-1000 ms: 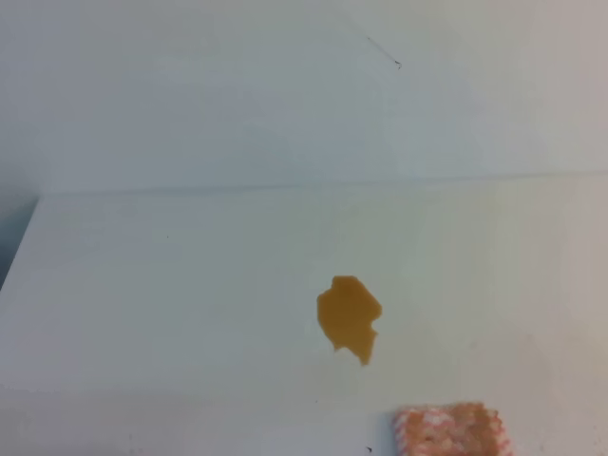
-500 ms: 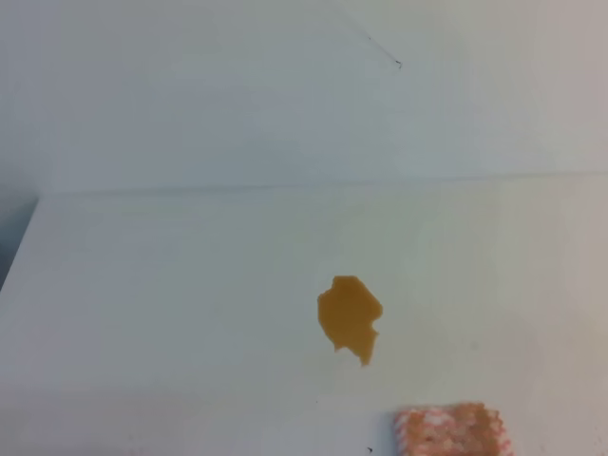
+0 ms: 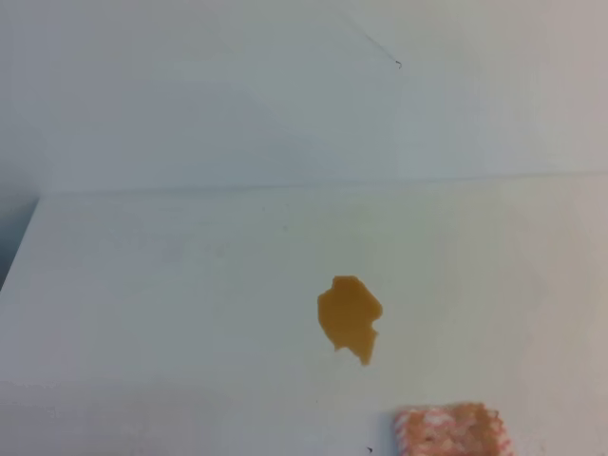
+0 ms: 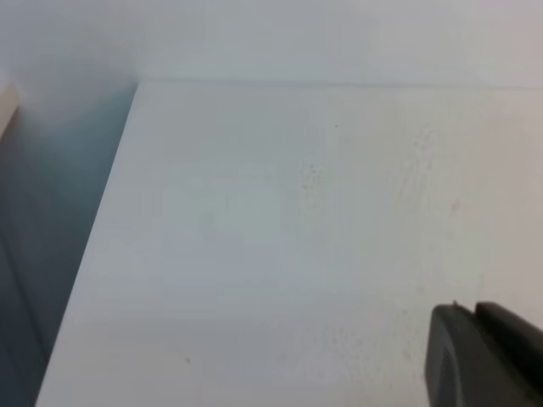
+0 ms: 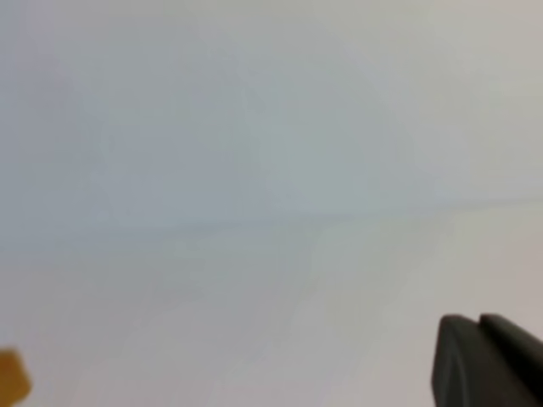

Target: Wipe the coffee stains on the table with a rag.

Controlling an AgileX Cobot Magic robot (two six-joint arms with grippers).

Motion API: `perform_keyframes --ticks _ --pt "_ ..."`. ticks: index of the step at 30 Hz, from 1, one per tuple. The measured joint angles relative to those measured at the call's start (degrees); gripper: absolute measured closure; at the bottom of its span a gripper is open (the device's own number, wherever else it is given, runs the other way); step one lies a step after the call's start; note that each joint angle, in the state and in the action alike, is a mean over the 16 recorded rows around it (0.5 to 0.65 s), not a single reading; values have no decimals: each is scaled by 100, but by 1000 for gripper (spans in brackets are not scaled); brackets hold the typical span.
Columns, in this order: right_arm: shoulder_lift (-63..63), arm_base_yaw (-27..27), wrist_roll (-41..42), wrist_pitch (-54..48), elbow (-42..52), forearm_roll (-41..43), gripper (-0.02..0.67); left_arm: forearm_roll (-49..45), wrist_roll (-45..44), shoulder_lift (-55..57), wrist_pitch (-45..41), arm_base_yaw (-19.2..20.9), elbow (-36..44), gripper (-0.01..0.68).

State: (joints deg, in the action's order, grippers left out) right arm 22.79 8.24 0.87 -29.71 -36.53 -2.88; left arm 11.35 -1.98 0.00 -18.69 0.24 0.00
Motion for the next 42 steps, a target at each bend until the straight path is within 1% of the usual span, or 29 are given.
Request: perform_keyframes --ticks 7,12,18,22,25,29,35,39,42 --pt "1393 -50 1743 -995 -288 -1416 651 0 0 0 0 0 0 673" --pt "2254 -324 2544 -1284 -308 -1987 650 0 0 0 0 0 0 673" --pt "3083 -1001 2894 -1250 -308 -2016 649 0 0 0 0 0 0 673" --pt "3535 -1633 2994 -1104 -308 -1875 645 0 0 0 0 0 0 673" --pt "3856 -2136 3013 -999 -308 -1750 627 0 0 0 0 0 0 673" --pt "4296 -2779 3046 -819 -310 -1584 561 0 0 0 0 0 0 674" --pt "5057 -3650 3223 -485 -314 -1446 415 0 0 0 0 0 0 674" --pt "5631 -4097 3383 -198 -326 -1379 319 0 0 -9 6 0 16 673" --pt "6059 -4324 3491 19 -365 -1319 267 0 0 -9 6 0 16 673"
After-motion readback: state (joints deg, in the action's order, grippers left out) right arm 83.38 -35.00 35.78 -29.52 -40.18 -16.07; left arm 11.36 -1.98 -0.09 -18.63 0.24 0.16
